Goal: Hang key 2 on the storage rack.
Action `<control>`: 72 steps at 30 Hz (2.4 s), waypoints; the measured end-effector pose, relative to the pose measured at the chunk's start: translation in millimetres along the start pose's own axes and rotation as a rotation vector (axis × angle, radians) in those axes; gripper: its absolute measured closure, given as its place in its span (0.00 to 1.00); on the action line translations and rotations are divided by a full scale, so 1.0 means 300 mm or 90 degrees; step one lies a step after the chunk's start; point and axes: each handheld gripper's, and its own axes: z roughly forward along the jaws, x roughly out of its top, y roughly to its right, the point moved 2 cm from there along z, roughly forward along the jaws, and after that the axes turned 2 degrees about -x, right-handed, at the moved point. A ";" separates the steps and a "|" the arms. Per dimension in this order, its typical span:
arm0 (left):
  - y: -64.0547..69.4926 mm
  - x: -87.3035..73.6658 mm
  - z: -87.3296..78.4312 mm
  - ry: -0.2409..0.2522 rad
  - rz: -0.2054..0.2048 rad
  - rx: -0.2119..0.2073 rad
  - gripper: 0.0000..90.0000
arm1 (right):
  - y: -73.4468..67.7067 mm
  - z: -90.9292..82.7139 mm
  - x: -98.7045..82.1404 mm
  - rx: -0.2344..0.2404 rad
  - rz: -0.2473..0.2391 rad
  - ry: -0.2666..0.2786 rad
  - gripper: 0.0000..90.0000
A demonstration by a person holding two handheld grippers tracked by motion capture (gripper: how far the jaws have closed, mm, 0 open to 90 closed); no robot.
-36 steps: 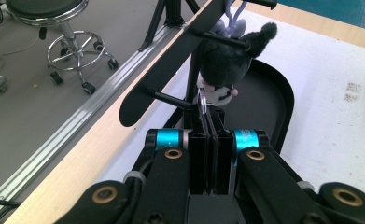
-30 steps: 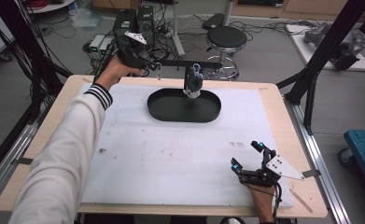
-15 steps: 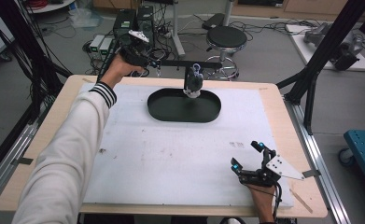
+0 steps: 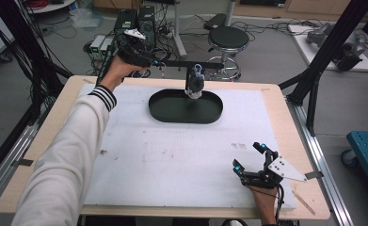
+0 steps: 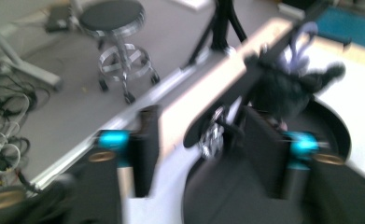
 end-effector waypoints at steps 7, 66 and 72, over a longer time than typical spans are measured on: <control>0.043 -0.031 -0.078 0.094 0.010 -0.001 0.11 | 0.000 0.000 0.000 0.001 0.001 0.001 0.01; 0.403 -0.927 -0.554 0.268 -0.005 0.076 0.02 | -0.005 0.003 0.001 0.002 -0.012 -0.003 0.01; 0.409 -0.928 -0.553 0.267 0.003 0.087 0.02 | -0.009 0.002 0.000 0.001 -0.011 -0.005 0.01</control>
